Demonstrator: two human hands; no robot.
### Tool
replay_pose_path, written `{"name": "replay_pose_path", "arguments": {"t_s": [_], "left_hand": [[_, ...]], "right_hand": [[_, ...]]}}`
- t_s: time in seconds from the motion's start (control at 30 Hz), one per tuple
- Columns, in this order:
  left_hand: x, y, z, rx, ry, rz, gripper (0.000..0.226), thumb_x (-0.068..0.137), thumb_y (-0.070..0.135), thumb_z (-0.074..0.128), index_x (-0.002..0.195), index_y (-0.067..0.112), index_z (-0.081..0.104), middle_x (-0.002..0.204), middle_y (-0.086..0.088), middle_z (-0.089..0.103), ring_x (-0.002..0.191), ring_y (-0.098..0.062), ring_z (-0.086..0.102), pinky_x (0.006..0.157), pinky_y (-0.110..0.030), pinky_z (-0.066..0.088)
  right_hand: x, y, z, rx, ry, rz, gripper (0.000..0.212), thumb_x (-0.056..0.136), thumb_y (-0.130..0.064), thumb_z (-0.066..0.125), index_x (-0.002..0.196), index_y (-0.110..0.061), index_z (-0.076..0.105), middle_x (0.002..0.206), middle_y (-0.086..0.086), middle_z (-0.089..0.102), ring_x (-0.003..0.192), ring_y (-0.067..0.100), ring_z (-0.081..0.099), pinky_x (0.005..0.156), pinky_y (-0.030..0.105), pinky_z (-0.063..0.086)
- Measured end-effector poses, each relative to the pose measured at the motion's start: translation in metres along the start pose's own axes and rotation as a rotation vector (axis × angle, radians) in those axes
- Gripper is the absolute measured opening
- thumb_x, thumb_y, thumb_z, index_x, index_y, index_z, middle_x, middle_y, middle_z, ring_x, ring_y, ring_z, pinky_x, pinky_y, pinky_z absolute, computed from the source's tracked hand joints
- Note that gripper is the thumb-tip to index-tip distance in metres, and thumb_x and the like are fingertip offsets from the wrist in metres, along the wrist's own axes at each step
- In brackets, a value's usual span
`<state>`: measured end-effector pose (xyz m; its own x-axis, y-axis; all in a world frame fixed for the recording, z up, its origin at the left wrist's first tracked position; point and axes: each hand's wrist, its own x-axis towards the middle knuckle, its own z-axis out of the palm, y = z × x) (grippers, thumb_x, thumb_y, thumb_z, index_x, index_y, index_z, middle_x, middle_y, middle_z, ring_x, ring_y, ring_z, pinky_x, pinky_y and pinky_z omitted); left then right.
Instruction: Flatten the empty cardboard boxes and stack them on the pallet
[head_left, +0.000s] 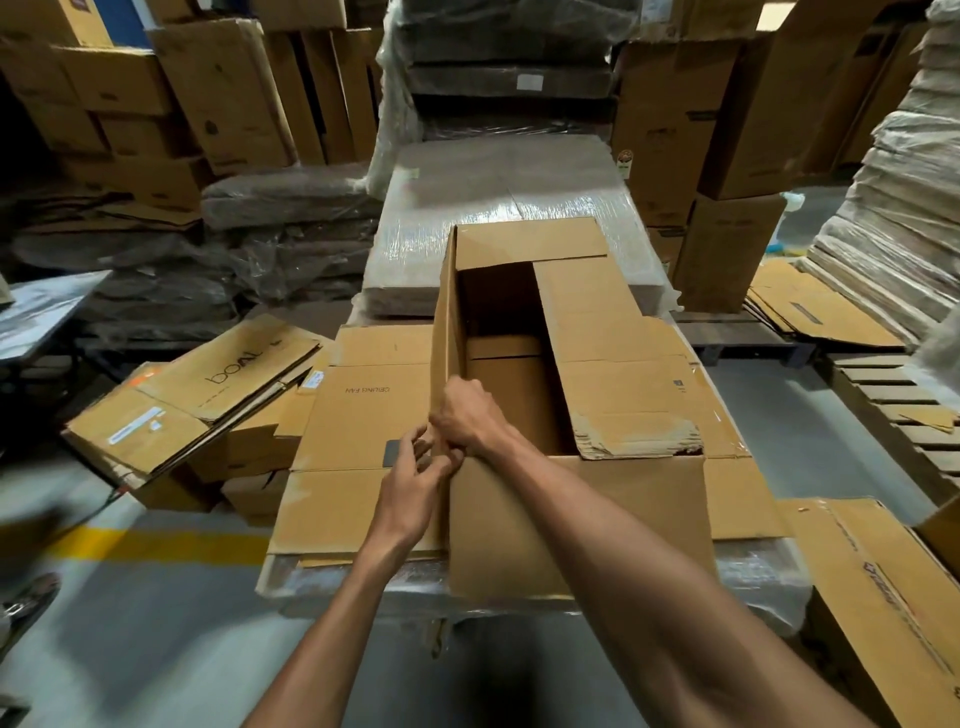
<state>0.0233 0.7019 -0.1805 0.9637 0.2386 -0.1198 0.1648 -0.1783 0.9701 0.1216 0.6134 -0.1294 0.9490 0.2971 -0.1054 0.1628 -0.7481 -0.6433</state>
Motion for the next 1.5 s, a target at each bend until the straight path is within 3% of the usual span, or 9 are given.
{"name": "replay_pose_path", "arguments": {"t_s": [0.17, 0.27, 0.37, 0.57, 0.8, 0.93, 1.07, 1.17, 1.5], "left_hand": [[0.017, 0.019, -0.006, 0.103, 0.004, 0.219, 0.052, 0.098, 0.042, 0.061, 0.145, 0.024, 0.046, 0.137, 0.008, 0.053, 0.121, -0.007, 0.053, 0.076, -0.004, 0.046], [0.037, 0.038, -0.004, 0.264, 0.016, 0.394, 0.045, 0.099, 0.037, 0.063, 0.14, 0.032, 0.046, 0.137, 0.006, 0.055, 0.122, -0.007, 0.051, 0.099, -0.027, 0.05], [0.062, 0.047, -0.001, 0.504, 0.037, 0.514, 0.066, 0.101, 0.024, 0.061, 0.158, 0.022, 0.027, 0.162, -0.003, 0.031, 0.146, -0.015, 0.03, 0.122, -0.04, 0.028], [0.098, 0.048, -0.006, 0.949, 0.064, 0.673, 0.083, 0.099, 0.023, 0.059, 0.163, 0.019, 0.006, 0.171, -0.004, 0.001, 0.156, -0.023, -0.009, 0.126, -0.052, -0.002], [0.095, 0.036, 0.006, 1.114, 0.128, 0.849, 0.069, 0.088, 0.04, 0.074, 0.147, 0.019, 0.045, 0.14, -0.007, 0.053, 0.132, -0.029, 0.044, 0.114, -0.048, 0.029], [0.084, 0.04, 0.03, 1.059, 0.116, 0.888, 0.049, 0.091, 0.044, 0.068, 0.131, 0.016, 0.057, 0.12, -0.008, 0.061, 0.113, -0.027, 0.055, 0.103, -0.046, 0.039], [0.061, 0.027, 0.062, 0.984, 0.038, 0.898, 0.036, 0.091, 0.04, 0.07, 0.115, 0.015, 0.061, 0.102, -0.003, 0.06, 0.093, -0.02, 0.056, 0.086, -0.039, 0.048], [0.048, 0.007, 0.077, 1.009, 0.032, 0.898, 0.036, 0.087, 0.039, 0.074, 0.11, 0.014, 0.063, 0.097, -0.003, 0.062, 0.086, -0.021, 0.059, 0.076, -0.037, 0.049], [0.036, 0.009, 0.082, 1.104, 0.055, 0.822, 0.033, 0.087, 0.041, 0.072, 0.108, 0.015, 0.067, 0.091, -0.002, 0.068, 0.081, -0.021, 0.063, 0.077, -0.038, 0.049]], "right_hand": [[0.007, -0.019, -0.033, -0.215, 0.053, -0.125, 0.014, 0.098, -0.01, 0.056, 0.096, -0.001, 0.067, 0.103, 0.018, 0.072, 0.087, 0.033, 0.07, 0.08, 0.044, 0.06], [0.002, -0.028, -0.064, -0.373, 0.013, -0.204, 0.014, 0.097, -0.018, 0.062, 0.106, -0.008, 0.065, 0.102, 0.009, 0.068, 0.083, 0.025, 0.068, 0.08, 0.042, 0.061], [-0.01, -0.02, -0.097, -0.553, 0.022, -0.232, 0.024, 0.094, -0.019, 0.064, 0.117, -0.014, 0.064, 0.105, 0.006, 0.064, 0.088, 0.027, 0.065, 0.075, 0.042, 0.057], [-0.048, 0.057, -0.152, -0.646, 0.181, -0.196, 0.029, 0.099, -0.02, 0.061, 0.126, -0.027, 0.064, 0.113, 0.0, 0.067, 0.096, 0.022, 0.066, 0.072, 0.037, 0.051], [-0.09, 0.143, -0.183, -0.514, 0.28, 0.027, 0.024, 0.105, -0.023, 0.054, 0.123, -0.025, 0.069, 0.114, 0.001, 0.068, 0.106, 0.021, 0.066, 0.086, 0.035, 0.051], [-0.106, 0.176, -0.189, -0.465, 0.287, 0.144, 0.027, 0.104, -0.021, 0.055, 0.128, -0.022, 0.067, 0.115, 0.003, 0.069, 0.103, 0.017, 0.066, 0.092, 0.039, 0.052], [-0.116, 0.2, -0.187, -0.547, 0.304, 0.22, 0.015, 0.101, -0.019, 0.058, 0.111, -0.025, 0.068, 0.096, -0.002, 0.065, 0.085, 0.013, 0.059, 0.069, 0.027, 0.044], [-0.12, 0.205, -0.175, -0.658, 0.249, 0.246, 0.02, 0.096, -0.016, 0.064, 0.114, -0.023, 0.068, 0.103, 0.004, 0.071, 0.096, 0.025, 0.068, 0.081, 0.036, 0.055], [-0.077, 0.141, -0.066, -0.577, 0.243, -0.204, 0.018, 0.093, -0.042, 0.06, 0.099, -0.026, 0.06, 0.099, -0.002, 0.073, 0.096, 0.022, 0.066, 0.093, 0.045, 0.042]]}}
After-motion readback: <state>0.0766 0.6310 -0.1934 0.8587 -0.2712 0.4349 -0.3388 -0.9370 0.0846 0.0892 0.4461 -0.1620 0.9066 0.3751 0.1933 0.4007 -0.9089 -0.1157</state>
